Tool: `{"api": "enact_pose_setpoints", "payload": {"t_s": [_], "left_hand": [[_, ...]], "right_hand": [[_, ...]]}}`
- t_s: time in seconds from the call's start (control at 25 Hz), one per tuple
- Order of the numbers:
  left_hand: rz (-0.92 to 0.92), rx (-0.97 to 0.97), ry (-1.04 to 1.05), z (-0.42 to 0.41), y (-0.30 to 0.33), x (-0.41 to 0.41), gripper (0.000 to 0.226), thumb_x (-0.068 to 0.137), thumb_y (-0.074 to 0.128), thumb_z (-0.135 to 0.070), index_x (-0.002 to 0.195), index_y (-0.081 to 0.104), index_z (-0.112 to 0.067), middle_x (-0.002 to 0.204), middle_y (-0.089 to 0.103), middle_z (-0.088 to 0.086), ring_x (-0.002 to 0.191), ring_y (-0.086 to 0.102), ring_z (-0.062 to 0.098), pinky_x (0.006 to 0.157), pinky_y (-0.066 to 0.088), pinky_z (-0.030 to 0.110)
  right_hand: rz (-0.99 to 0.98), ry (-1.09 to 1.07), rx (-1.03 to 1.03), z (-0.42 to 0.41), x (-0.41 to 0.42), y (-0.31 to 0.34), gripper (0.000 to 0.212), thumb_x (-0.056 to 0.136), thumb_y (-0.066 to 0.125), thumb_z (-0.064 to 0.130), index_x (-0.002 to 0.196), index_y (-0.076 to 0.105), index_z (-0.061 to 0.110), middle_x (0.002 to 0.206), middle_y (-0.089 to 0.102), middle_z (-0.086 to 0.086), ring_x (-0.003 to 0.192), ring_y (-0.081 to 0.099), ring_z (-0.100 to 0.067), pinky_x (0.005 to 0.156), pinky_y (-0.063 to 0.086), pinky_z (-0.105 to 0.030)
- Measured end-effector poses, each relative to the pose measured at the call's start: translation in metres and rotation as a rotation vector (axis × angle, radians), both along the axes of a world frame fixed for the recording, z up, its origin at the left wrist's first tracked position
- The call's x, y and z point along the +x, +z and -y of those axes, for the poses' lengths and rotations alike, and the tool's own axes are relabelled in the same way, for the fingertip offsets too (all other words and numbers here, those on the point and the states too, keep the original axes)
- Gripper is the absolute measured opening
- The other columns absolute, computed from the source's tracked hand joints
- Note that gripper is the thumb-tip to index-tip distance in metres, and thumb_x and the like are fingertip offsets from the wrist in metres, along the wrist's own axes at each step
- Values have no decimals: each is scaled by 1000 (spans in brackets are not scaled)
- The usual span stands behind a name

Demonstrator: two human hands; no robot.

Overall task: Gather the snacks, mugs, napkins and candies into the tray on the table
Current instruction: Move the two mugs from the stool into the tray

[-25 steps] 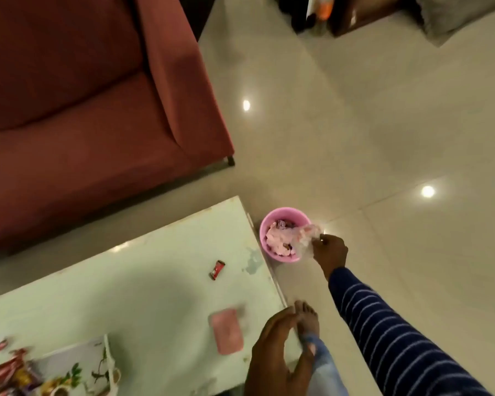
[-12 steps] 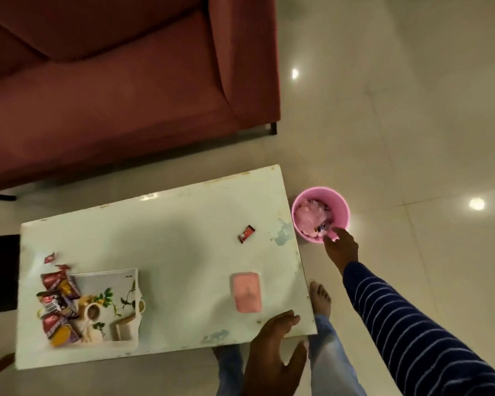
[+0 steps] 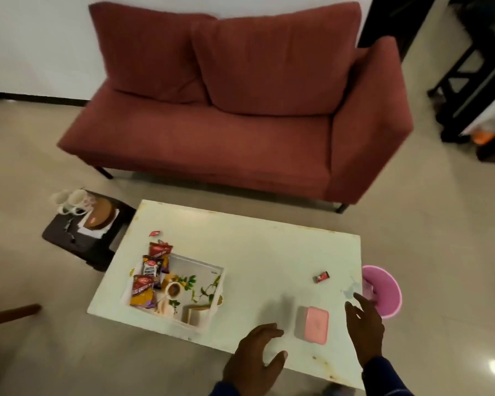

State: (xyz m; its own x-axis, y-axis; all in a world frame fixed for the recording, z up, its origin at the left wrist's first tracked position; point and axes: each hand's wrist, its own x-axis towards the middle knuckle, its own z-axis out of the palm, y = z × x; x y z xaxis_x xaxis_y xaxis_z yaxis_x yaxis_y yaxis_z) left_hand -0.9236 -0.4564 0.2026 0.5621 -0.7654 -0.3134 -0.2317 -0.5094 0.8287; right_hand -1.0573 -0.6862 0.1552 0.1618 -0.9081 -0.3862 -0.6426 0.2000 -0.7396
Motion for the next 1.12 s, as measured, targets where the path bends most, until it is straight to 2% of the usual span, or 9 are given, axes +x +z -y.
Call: {"api": "enact_pose_setpoints", "payload": {"t_s": [0.2, 0.4, 0.56, 0.6, 0.68, 0.76, 0.8, 1.0, 1.12], "left_hand": [[82, 26, 57, -90, 35, 88, 32, 77, 56, -61, 108, 52, -59, 136, 43, -30, 129, 42, -4, 109, 37, 24], [115, -10, 194, -120, 73, 134, 38, 83, 65, -43, 112, 46, -57, 135, 46, -22, 128, 44, 3, 102, 34, 7], [185, 9, 237, -130, 92, 141, 70, 83, 66, -40, 138, 24, -49, 150, 28, -19, 136, 33, 7, 109, 42, 33], [205, 4, 263, -134, 96, 143, 76, 83, 66, -41, 144, 22, -42, 152, 26, -16, 137, 34, 9, 108, 43, 32], [246, 16, 298, -144, 102, 149, 80, 85, 70, -33, 149, 22, -30, 155, 26, -9, 135, 36, 9, 98, 44, 13], [288, 28, 315, -151, 112, 159, 82, 85, 72, -27, 149, 21, -30, 153, 26, -10, 131, 35, 4, 86, 36, -4], [323, 26, 328, -154, 116, 165, 83, 85, 73, -27, 148, 19, -33, 151, 26, -12, 131, 33, 2, 87, 34, -3], [379, 48, 417, -181, 132, 212, 86, 86, 71, -29, 152, 17, -23, 160, 17, -3, 144, 23, 17, 113, 31, 37], [410, 64, 440, -207, 133, 258, 87, 87, 69, -35, 153, 14, -24, 162, 12, -3, 146, 14, 14, 115, 30, 43]], "right_hand": [[58, 31, -6, -83, 57, 40, 27, 88, 69, 11, 112, 65, 20, 114, 72, -15, 100, 70, -30, 83, 41, -31], [89, 115, -52, -111, 93, 72, 32, 85, 72, 6, 115, 67, 12, 127, 66, -12, 103, 69, -29, 78, 39, -28], [191, 197, -103, -111, 115, 93, 35, 86, 70, 6, 120, 63, 13, 138, 58, -10, 106, 66, -29, 73, 42, -13], [214, 225, -103, -111, 122, 97, 35, 87, 69, 7, 121, 62, 15, 140, 56, -8, 106, 65, -26, 74, 44, -16], [256, 244, -78, -115, 137, 102, 35, 89, 67, 10, 122, 61, 18, 144, 52, -5, 107, 61, -19, 74, 49, -25], [293, 258, -74, -123, 152, 107, 36, 89, 67, 12, 125, 60, 17, 145, 51, -4, 109, 60, -18, 72, 49, -25], [306, 284, -85, -127, 160, 110, 36, 89, 67, 12, 125, 60, 17, 145, 51, -4, 111, 60, -20, 71, 49, -25], [318, 430, -112, -154, 216, 122, 39, 89, 68, 13, 127, 60, 18, 148, 48, -4, 116, 60, -23, 83, 54, -38], [312, 482, -121, -175, 266, 126, 40, 89, 67, 15, 128, 59, 19, 149, 47, -2, 117, 59, -21, 88, 54, -39]]}}
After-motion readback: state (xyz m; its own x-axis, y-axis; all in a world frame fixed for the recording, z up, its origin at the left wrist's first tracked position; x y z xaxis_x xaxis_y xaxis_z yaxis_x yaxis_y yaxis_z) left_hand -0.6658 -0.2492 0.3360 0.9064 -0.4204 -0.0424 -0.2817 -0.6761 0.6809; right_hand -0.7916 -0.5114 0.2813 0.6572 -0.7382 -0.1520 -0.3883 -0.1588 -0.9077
